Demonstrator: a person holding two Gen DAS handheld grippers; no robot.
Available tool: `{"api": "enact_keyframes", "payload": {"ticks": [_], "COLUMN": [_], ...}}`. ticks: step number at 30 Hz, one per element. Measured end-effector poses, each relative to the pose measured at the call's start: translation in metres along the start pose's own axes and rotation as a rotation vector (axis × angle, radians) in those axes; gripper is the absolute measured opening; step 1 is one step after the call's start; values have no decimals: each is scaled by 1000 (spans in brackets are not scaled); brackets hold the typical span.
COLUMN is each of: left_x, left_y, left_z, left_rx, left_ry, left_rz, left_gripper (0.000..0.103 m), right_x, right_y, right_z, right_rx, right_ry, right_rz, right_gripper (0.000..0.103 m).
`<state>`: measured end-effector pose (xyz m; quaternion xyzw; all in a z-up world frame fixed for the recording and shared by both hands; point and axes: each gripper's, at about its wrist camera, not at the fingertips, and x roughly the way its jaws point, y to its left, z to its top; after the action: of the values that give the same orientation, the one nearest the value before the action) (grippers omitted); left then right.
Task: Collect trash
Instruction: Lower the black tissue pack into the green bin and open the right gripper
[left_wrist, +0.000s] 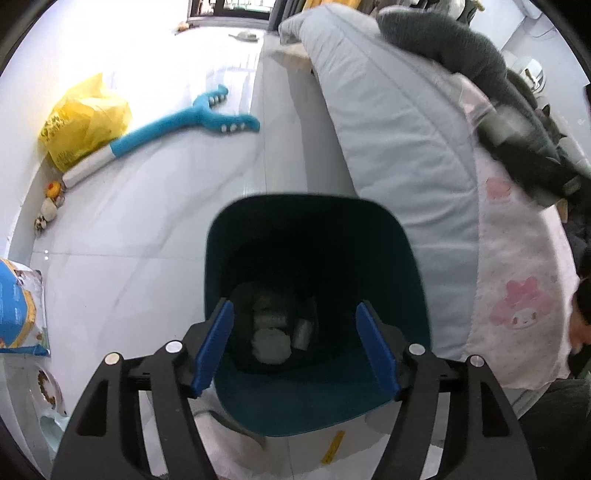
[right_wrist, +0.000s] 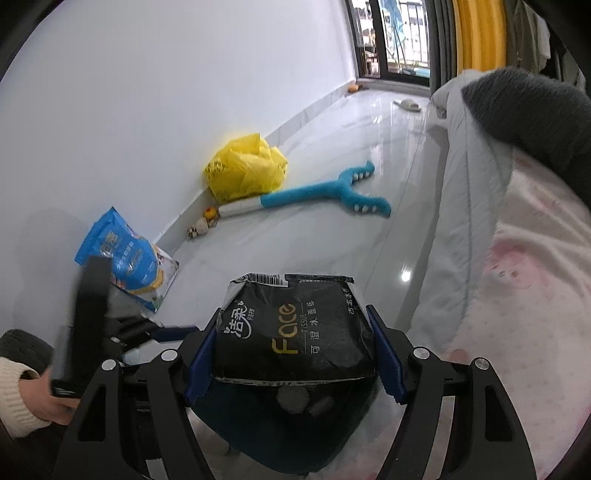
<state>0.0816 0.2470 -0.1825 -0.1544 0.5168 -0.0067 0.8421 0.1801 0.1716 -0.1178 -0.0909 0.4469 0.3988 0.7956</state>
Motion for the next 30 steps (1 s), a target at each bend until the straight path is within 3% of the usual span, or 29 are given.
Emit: {"api": "enact_keyframes", "payload": {"ticks": [13,30], "left_x": [-48,-100], "left_y": [9,3], "left_z": [18,32], "left_rx": [11,44], "left_ry": [-163,-313], "left_rz": [0,-15], "left_gripper": [71,62], "right_x": [79,137], "right_y": [14,37], "right_z": [-18,-48], "right_rx": [2,-61], "right_ry": [207,399], "right_rz": [-20,-50], "right_gripper": [74,75]}}
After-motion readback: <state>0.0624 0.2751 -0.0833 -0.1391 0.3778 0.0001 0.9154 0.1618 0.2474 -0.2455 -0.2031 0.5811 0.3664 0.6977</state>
